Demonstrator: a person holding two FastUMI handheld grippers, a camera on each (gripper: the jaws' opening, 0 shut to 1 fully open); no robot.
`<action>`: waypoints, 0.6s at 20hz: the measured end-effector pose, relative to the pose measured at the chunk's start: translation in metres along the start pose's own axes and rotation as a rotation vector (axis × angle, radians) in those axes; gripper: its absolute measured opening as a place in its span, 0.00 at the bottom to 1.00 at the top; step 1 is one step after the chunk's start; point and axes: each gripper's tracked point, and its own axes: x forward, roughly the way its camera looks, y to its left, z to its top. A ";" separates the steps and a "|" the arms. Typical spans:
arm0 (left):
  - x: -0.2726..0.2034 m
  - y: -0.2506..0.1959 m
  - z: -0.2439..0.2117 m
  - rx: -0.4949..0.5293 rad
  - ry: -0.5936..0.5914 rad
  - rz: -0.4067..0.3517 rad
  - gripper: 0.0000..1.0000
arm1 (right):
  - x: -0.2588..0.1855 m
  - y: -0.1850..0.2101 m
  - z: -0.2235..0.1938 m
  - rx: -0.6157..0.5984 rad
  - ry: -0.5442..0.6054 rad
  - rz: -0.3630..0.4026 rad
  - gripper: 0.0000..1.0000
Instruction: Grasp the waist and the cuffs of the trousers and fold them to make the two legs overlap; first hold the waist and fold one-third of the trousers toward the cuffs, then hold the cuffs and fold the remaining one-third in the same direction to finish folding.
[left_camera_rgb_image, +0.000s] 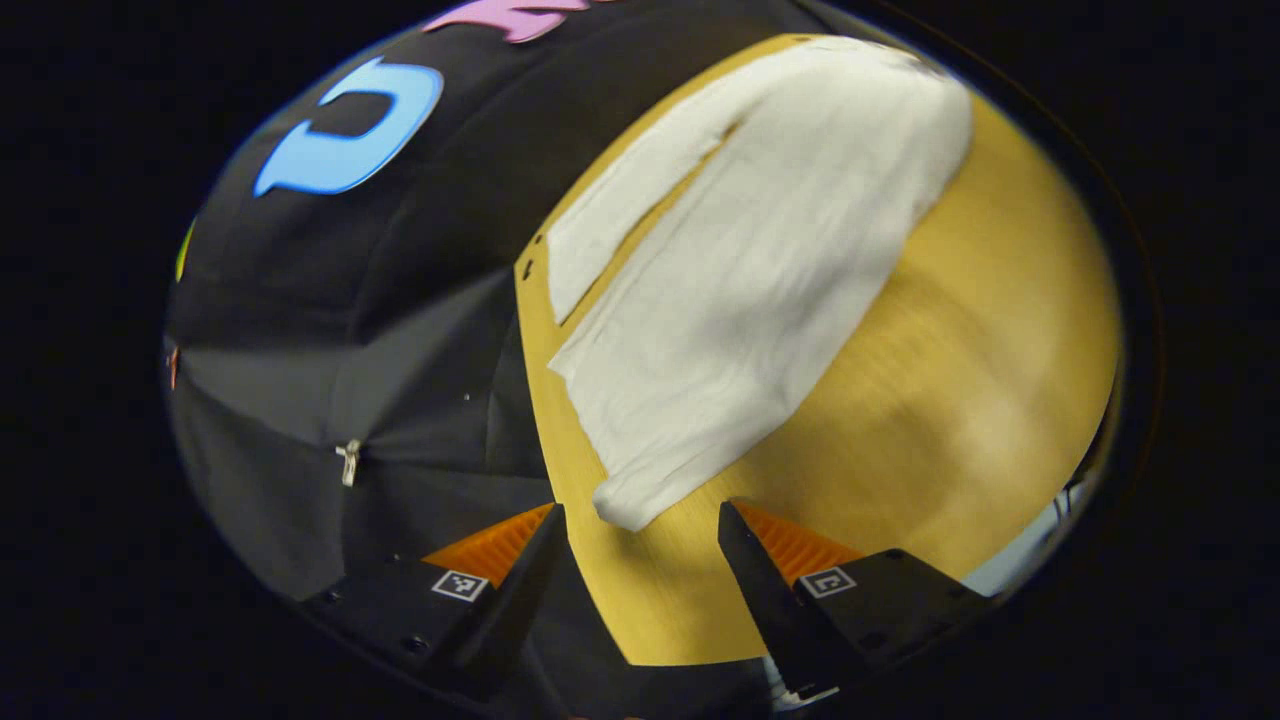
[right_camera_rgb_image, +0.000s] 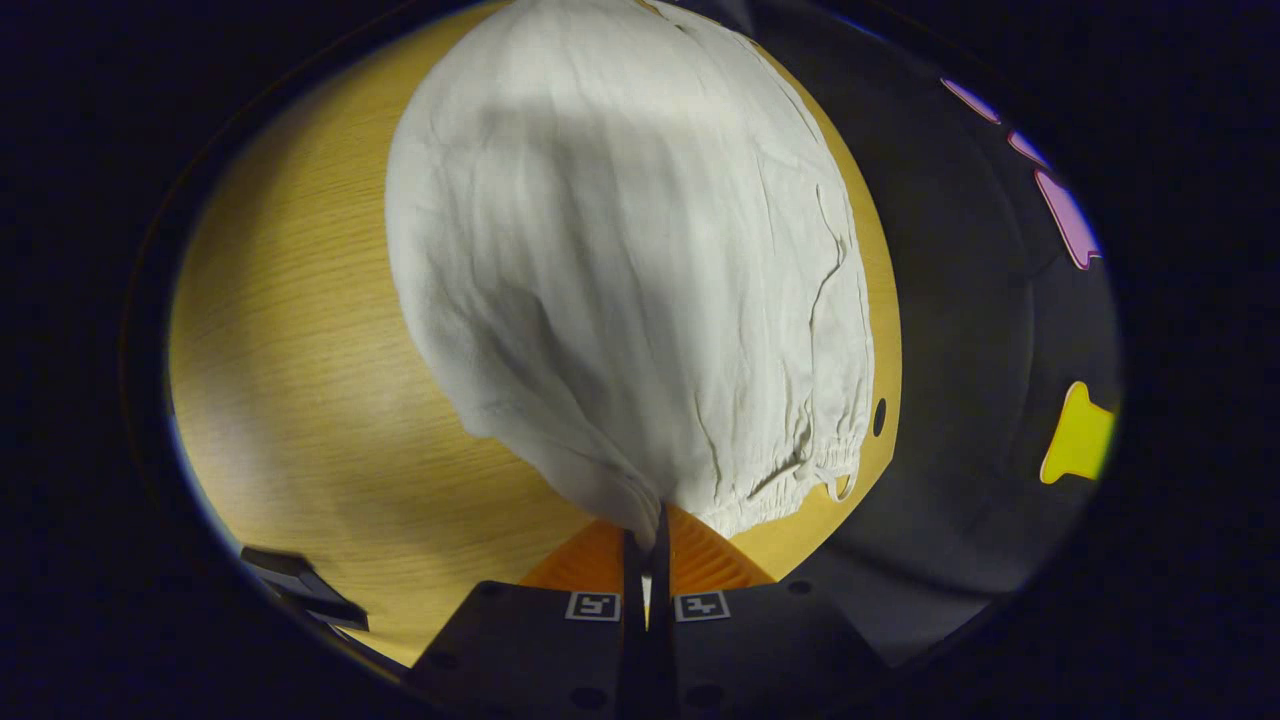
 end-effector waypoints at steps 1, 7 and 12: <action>0.009 -0.002 0.001 0.053 -0.007 -0.015 0.96 | -0.001 0.000 0.001 -0.007 0.002 -0.004 0.05; 0.038 0.003 0.035 0.433 -0.035 -0.077 0.81 | 0.000 0.000 0.000 -0.041 0.019 -0.029 0.05; 0.042 -0.007 0.039 0.362 0.022 -0.224 0.50 | 0.000 0.000 0.000 -0.052 0.012 -0.035 0.05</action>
